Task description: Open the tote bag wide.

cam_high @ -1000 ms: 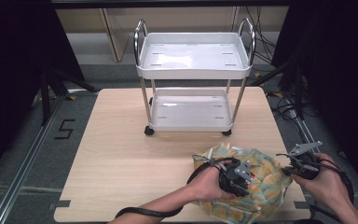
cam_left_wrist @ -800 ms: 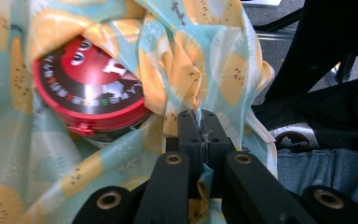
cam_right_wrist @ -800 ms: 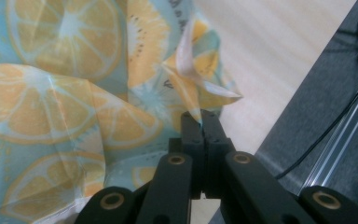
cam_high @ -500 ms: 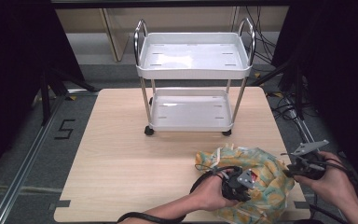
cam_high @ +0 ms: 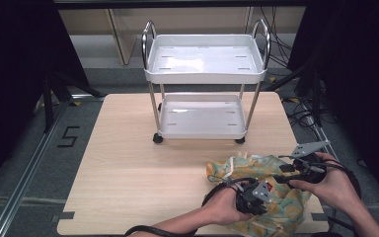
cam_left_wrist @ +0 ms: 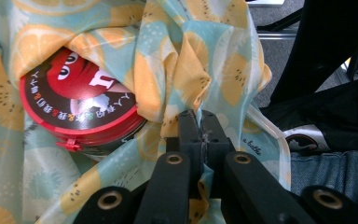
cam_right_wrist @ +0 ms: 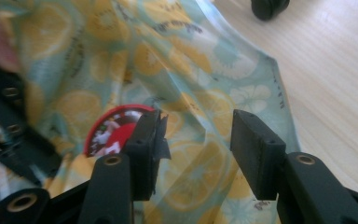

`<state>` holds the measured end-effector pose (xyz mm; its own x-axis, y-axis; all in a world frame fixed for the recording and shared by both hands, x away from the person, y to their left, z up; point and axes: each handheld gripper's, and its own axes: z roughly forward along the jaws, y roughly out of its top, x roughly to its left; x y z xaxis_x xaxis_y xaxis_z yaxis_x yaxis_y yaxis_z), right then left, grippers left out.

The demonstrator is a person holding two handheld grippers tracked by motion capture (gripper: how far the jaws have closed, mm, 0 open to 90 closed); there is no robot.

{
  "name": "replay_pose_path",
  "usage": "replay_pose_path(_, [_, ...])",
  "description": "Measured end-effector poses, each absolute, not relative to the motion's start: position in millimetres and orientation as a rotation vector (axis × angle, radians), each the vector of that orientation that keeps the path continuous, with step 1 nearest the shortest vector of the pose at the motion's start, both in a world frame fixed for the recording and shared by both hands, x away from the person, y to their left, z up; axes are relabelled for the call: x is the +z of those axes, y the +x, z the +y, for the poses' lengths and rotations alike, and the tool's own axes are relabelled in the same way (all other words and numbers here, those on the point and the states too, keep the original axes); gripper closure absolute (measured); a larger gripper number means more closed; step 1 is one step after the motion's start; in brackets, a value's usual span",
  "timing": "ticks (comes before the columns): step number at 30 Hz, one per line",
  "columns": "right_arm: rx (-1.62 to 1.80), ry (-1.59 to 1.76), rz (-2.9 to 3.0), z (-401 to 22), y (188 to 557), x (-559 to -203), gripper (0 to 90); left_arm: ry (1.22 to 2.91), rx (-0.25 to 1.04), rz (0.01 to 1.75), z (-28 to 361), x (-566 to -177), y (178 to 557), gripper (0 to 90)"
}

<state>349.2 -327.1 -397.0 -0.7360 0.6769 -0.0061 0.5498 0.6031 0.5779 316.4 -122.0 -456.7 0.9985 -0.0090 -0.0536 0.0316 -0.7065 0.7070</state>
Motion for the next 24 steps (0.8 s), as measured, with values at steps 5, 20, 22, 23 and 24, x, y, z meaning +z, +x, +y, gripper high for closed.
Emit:
replay_pose_path(5, [0.779, 1.132, 2.670, -325.8, 355.9, -402.2, 63.7, 2.348, -0.057, 0.000, -123.1, -456.3, 315.3, 89.3])
replay_pose_path(20, [0.560, 1.256, 2.605, -324.3, 372.2, -408.2, 90.0, 2.359, -0.048, -0.146, -127.3, -458.0, 302.1, 89.4])
replay_pose_path(22, [0.525, 1.226, 2.613, -325.9, 377.5, -412.1, 90.0, 2.366, -0.056, -0.159, -126.8, -458.1, 302.3, 89.4])
replay_pose_path(23, [0.492, 1.195, 2.618, -328.3, 380.9, -413.5, 90.0, 2.360, -0.054, -0.159, -126.0, -459.0, 302.7, 89.4])
replay_pose_path(24, [0.487, 1.197, 2.620, -328.8, 382.4, -415.7, 90.0, 2.359, -0.056, -0.158, -125.6, -459.2, 302.7, 89.4])
